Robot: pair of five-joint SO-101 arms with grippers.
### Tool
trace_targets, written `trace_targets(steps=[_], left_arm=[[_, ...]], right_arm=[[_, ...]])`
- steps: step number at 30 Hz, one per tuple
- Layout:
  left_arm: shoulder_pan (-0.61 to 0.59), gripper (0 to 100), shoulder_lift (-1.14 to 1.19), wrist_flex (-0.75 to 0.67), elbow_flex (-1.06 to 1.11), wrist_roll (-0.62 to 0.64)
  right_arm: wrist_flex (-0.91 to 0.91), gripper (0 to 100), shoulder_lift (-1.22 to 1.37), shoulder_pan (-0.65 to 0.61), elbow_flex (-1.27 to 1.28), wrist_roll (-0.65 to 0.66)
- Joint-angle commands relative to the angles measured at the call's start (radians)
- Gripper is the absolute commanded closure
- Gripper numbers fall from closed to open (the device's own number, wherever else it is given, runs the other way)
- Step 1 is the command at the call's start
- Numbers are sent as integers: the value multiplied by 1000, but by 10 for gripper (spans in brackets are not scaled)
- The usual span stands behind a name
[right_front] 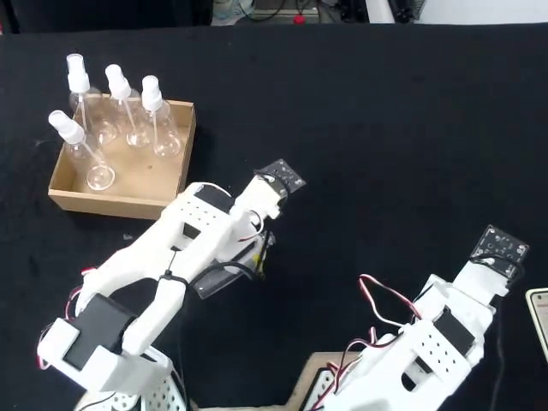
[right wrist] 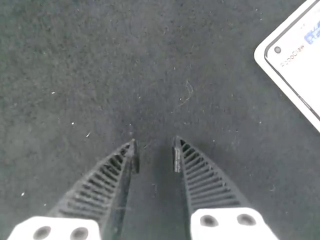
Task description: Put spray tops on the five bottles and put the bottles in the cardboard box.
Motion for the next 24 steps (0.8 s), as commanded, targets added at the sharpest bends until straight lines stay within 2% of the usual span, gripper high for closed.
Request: trace_targets(steps=[1, 6, 10, 14, 19, 23, 24], left_arm=[[12, 838, -71, 52, -2, 6], [-33, 870, -255, 195, 2, 0], [-148, 872, -457, 315, 5, -2], [-289, 873, -608, 399, 18, -2], [-426, 873, -707, 437, 81, -2], [-533, 873, -761, 436, 124, -2], [-561, 873, -775, 436, 136, 0]], right_arm=[[-20, 879, -24, 15, -5, 12], [-20, 879, -24, 15, -5, 12], [-17, 878, -24, -44, -19, 12], [54, 878, -24, -224, -79, 12], [315, 878, -22, -483, -309, 12], [471, 878, -15, -769, -486, -14], [480, 878, -15, -844, -510, -60]])
